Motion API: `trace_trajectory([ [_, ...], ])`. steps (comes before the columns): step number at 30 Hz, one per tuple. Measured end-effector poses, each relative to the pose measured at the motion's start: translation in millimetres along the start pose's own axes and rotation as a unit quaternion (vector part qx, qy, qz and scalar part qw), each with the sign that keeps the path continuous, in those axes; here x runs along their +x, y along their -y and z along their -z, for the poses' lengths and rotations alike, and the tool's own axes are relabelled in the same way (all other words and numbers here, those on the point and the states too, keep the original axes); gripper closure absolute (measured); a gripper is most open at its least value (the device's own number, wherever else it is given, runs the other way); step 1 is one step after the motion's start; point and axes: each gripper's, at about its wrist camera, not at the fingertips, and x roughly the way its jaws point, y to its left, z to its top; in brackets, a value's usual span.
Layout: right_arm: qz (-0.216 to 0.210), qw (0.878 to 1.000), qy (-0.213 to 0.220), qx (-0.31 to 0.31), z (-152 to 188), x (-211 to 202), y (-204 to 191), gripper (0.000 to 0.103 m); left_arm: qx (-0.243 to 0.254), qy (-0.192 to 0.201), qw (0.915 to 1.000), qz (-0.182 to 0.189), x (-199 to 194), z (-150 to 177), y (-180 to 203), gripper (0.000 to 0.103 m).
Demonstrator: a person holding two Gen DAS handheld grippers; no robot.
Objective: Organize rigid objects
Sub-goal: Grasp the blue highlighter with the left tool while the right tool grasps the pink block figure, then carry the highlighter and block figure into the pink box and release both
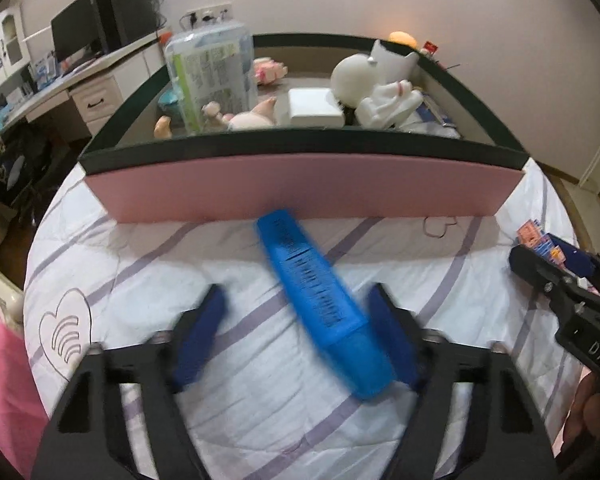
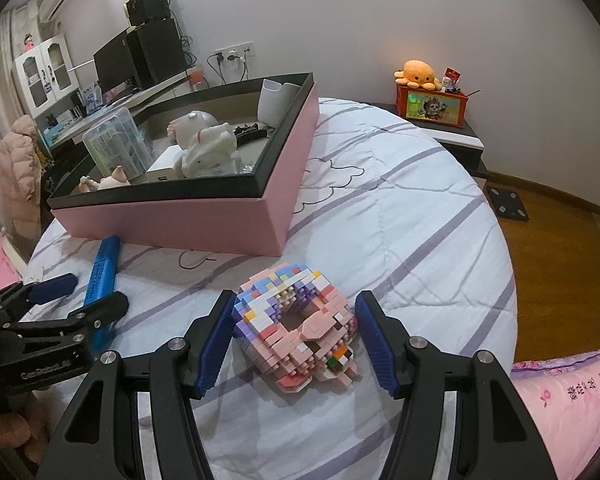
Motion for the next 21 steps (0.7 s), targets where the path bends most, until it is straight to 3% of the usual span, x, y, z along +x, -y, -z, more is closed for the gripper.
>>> trace_trajectory([
  [1, 0.002, 1.0, -0.001, -0.001, 0.6, -0.4, -1.9, 0.041, 0.002, 0.002, 1.0, 0.006, -1.2, -0.4, -0.3, 0.058],
  [3, 0.001, 1.0, -0.002, 0.001, 2.3, -2.1, -5.1, 0.041, -0.005, 0.001, 0.9997, 0.022, -2.9, -2.7, -5.0, 0.063],
  [5, 0.002, 1.0, -0.002, 0.002, 4.0, -4.1, -8.4, 0.041, -0.015, 0.003, 0.9994, 0.031, -5.8, -1.9, -11.9, 0.077],
  [11, -0.005, 1.0, -0.005, 0.004, 9.4, -12.4, -22.1, 0.041, -0.02, 0.012, 0.9986, 0.047, -17.1, 3.1, -24.1, 0.077],
  [21, -0.019, 1.0, 0.009, -0.002, 5.5, -36.0, -51.2, 0.041, -0.02, 0.056, 0.9974, 0.041, -54.0, -1.8, -46.7, 0.077],
])
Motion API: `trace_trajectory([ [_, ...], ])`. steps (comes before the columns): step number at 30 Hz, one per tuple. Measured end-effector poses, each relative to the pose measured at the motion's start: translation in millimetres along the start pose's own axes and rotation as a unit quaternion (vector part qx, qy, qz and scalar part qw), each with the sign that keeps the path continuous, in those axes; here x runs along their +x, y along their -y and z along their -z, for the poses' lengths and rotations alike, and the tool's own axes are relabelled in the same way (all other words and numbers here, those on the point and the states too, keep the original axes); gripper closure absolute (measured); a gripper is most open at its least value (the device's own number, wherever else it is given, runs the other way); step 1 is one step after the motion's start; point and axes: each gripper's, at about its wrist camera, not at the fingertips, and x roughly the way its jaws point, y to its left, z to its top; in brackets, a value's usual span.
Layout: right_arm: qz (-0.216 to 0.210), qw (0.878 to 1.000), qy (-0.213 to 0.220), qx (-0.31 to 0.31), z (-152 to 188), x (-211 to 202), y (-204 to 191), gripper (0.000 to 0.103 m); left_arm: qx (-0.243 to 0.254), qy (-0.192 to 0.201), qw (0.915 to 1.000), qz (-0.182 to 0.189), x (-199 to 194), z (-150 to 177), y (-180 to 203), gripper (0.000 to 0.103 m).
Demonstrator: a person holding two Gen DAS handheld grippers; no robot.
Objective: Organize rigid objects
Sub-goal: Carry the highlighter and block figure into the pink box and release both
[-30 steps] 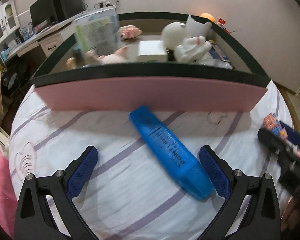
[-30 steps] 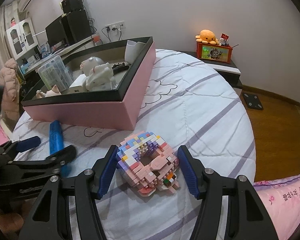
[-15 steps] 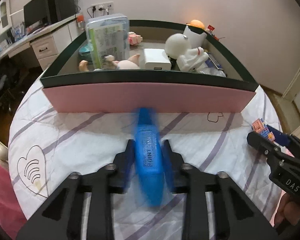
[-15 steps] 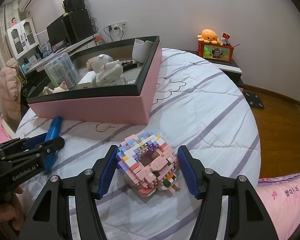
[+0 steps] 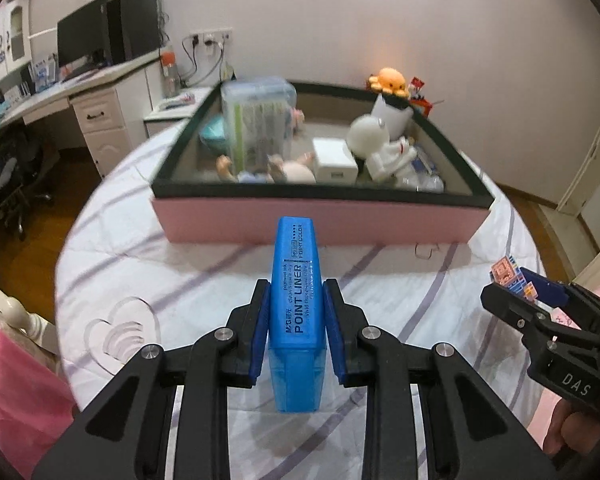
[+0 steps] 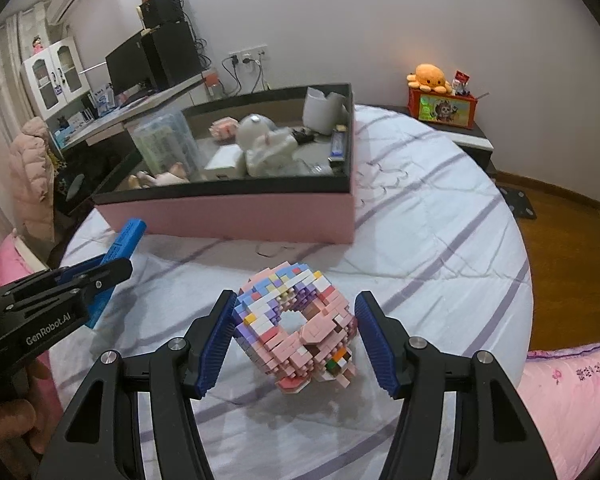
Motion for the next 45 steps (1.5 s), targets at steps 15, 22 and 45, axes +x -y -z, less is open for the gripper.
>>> trace_trajectory([
  [15, -0.004, 0.997, 0.061, -0.039, -74.4, -20.8, -31.0, 0.041, 0.011, 0.084, 0.9964, -0.003, -35.5, -64.5, -13.2, 0.077],
  [22, -0.002, 0.998, 0.059, -0.039, -127.1, 13.8, -23.5, 0.041, 0.023, 0.095, 0.9952, 0.014, -8.7, -111.1, -1.1, 0.077],
  [45, 0.01, 0.999, 0.015, 0.027, -158.1, 101.9, 21.6, 0.021, 0.034, 0.084, 0.9957, -0.017, 72.0, -161.1, 16.4, 0.006],
])
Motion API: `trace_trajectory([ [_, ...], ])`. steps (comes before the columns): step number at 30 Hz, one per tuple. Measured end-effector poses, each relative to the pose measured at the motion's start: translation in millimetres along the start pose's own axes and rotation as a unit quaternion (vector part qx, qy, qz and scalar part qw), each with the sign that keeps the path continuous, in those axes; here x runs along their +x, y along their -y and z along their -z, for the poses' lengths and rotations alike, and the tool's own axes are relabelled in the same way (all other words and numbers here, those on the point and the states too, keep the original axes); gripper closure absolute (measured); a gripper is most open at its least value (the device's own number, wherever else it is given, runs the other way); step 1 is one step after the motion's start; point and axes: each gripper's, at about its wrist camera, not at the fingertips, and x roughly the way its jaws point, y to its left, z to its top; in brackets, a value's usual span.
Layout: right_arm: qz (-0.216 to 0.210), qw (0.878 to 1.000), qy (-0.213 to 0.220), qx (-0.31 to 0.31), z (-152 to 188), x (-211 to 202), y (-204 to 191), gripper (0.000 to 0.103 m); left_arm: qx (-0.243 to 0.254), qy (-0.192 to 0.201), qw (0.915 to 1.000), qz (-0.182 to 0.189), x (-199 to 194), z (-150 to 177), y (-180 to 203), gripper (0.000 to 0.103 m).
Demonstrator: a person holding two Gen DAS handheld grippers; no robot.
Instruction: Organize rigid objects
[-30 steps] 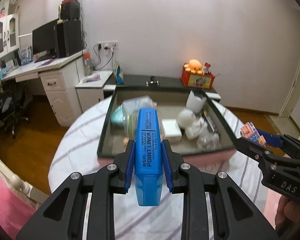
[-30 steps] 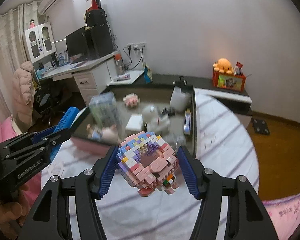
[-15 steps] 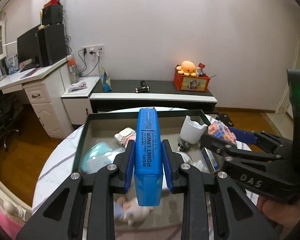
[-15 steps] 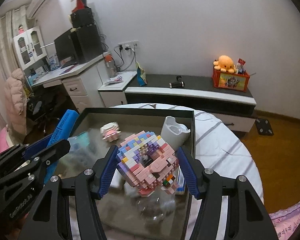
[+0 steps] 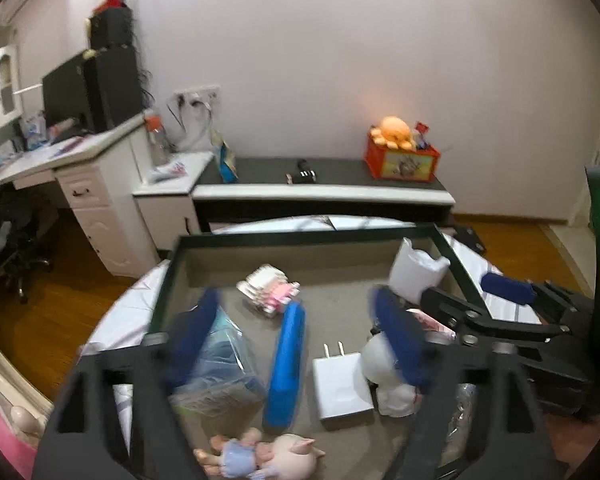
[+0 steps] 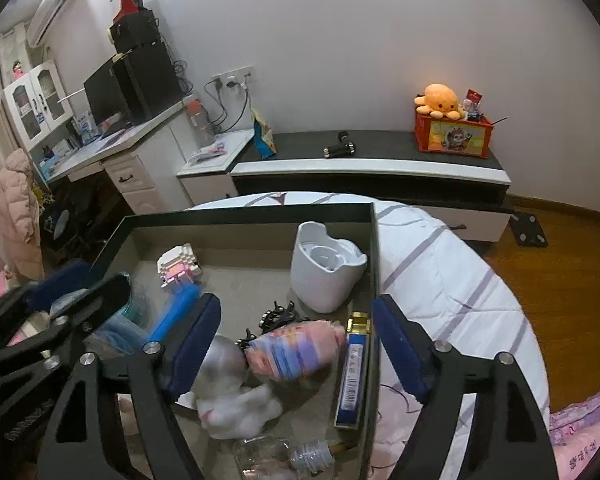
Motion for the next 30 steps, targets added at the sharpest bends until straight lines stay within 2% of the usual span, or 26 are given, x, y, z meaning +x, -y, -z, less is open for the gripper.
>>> trace_trajectory([
  [1, -0.003, 1.0, 0.002, 0.003, 0.0, -2.4, 0.4, 0.019, -0.004, 0.012, 0.9999, -0.002, -8.1, -0.7, -2.4, 0.0],
  [9, -0.003, 0.999, 0.019, 0.026, 5.8, -36.5, -6.2, 0.018, -0.002, 0.037, 0.9988, -0.031, -47.9, -1.6, -12.1, 0.0],
  [15, -0.005, 0.999, 0.04, 0.033, 17.8, -82.3, -15.2, 0.018, -0.017, 0.047, 0.9983, -0.03, -91.1, 8.9, -25.2, 0.0],
  [24, -0.012, 0.997, 0.077, 0.029, 56.5, -161.8, -34.4, 0.018, -0.011, 0.086, 0.9953, -0.044, -177.2, 37.3, -44.1, 0.0],
  [30, -0.017, 0.994, 0.108, 0.018, 93.0, -215.3, -53.3, 0.018, -0.005, 0.102, 0.9933, -0.054, -229.4, 68.9, -55.0, 0.0],
])
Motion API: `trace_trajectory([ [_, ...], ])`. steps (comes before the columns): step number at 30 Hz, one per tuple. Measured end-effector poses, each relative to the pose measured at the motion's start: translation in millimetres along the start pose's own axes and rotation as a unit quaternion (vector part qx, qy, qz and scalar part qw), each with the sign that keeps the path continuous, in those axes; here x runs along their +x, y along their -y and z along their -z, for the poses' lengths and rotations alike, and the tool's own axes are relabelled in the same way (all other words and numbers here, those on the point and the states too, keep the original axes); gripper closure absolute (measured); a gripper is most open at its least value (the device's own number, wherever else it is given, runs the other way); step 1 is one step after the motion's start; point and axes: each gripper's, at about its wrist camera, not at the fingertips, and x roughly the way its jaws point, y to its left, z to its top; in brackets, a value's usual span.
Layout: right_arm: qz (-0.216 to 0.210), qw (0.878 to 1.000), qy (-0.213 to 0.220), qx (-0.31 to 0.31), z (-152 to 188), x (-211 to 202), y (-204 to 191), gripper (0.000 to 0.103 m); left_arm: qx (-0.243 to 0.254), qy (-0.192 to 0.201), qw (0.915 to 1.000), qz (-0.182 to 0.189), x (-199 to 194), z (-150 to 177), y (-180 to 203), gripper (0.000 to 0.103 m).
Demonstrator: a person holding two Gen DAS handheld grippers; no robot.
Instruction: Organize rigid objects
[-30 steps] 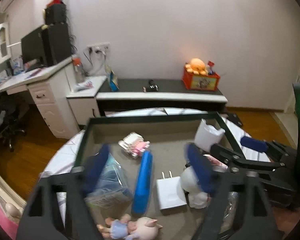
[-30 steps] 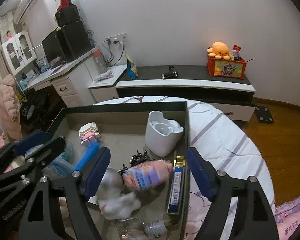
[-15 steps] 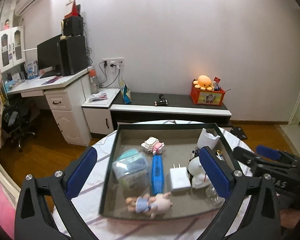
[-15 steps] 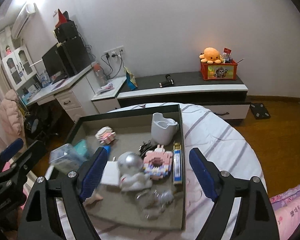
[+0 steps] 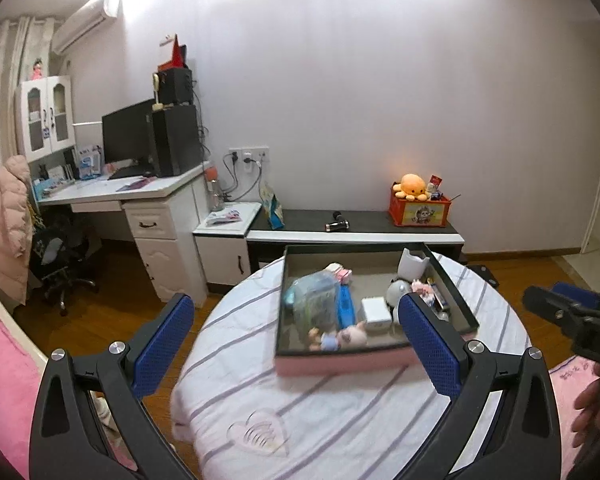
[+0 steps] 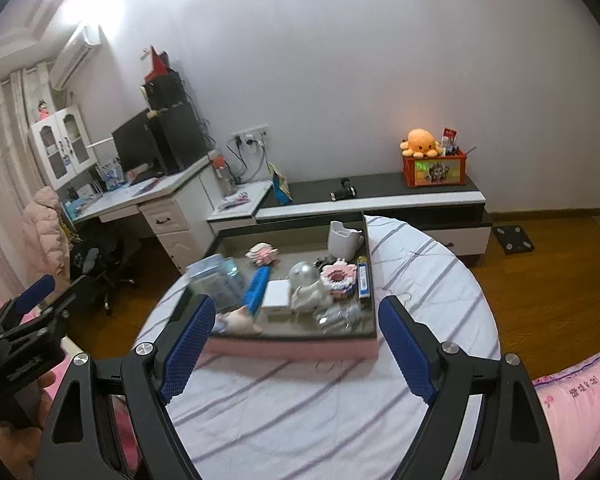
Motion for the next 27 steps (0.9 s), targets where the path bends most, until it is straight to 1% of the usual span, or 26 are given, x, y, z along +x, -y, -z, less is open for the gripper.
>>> trace_trajectory([
  [4, 0.002, 1.0, 0.019, -0.004, 22.6, -37.2, -12.7, 0.018, -0.005, 0.01, 0.9999, -0.012, -37.2, 20.9, -12.8, 0.0],
  [8, 0.012, 0.999, 0.035, 0.003, 43.6, -66.6, -20.3, 0.018, -0.02, 0.011, 0.9996, -0.019, -62.4, 38.1, -21.2, 0.0],
  [14, 0.063, 0.997, 0.048, -0.006, 67.2, -89.1, -34.2, 0.018, -0.048, 0.007, 0.9984, -0.029, -91.3, 60.8, -27.6, 0.0],
  [18, 0.106, 0.993, 0.051, -0.025, 80.3, -99.9, -47.5, 0.018, -0.033, 0.007, 0.9986, -0.041, -105.3, 65.8, -20.1, 0.0],
  [21, 0.11, 0.992, 0.051, -0.035, 88.3, -107.9, -55.2, 0.018, -0.02, 0.017, 0.9982, -0.053, -117.6, 67.9, -13.9, 0.0],
  [27, 0.099, 0.992, 0.062, -0.037, 95.1, -121.8, -59.4, 0.018, -0.013, 0.028, 0.9983, -0.05, -135.5, 69.7, -7.8, 0.0],
])
